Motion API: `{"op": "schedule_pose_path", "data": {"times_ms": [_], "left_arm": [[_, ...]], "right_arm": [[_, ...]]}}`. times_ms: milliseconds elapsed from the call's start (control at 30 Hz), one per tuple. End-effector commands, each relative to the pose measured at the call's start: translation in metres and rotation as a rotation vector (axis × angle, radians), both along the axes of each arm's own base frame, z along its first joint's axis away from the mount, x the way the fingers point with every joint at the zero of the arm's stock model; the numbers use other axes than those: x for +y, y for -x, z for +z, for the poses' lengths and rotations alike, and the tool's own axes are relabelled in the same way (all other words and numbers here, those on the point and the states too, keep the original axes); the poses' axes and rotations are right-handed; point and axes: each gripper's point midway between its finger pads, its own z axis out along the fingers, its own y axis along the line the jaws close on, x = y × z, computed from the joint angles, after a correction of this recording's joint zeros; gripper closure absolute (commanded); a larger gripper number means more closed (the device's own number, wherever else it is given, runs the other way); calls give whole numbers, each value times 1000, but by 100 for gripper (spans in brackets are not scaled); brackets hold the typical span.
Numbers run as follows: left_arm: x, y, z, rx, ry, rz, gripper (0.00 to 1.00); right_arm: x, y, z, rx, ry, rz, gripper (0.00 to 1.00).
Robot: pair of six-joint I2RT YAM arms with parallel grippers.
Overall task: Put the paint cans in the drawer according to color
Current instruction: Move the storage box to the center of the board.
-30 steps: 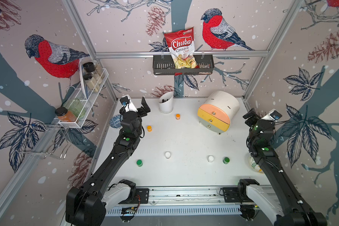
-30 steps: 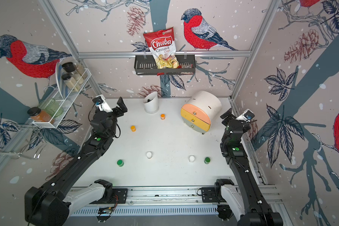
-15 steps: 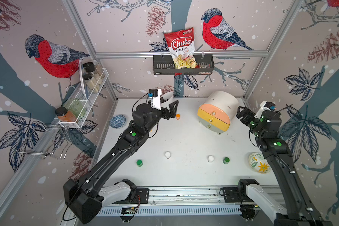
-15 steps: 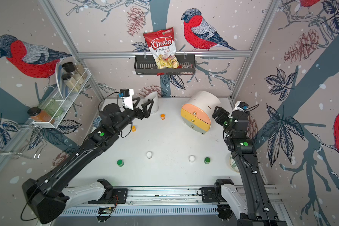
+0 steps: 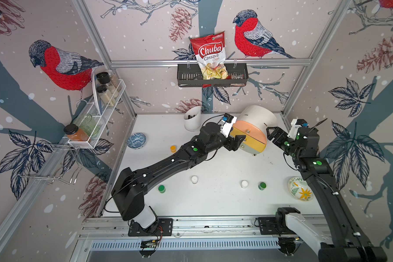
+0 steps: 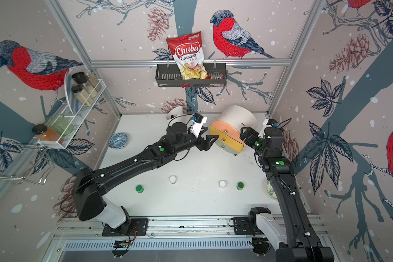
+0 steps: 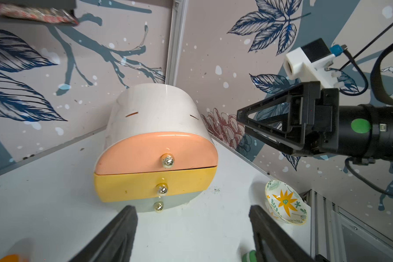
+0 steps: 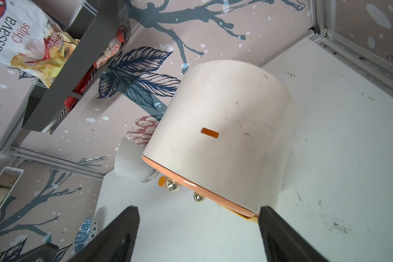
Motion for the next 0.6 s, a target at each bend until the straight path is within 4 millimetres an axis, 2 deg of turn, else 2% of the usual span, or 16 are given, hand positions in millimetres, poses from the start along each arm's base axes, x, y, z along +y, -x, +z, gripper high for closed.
{"op": "schedule_pose_path", "data": {"times_ms": [0, 133, 233, 400, 567], "left_arm": [[-22, -8, 3, -27, 32, 10, 25], [-35, -26, -15, -7, 50, 68, 35], [-43, -39, -27, 1, 48, 108, 46], [-56, -52, -41, 17, 32, 117, 51], [-62, -60, -50, 17, 20, 131, 55]], "right_arm": [[2, -5, -9, 17, -22, 15, 12], [-6, -9, -15, 32, -37, 10, 12], [-13, -13, -20, 37, -60, 5, 12], [-23, -16, -29, 50, -78, -1, 12], [-26, -20, -40, 65, -89, 6, 12]]}}
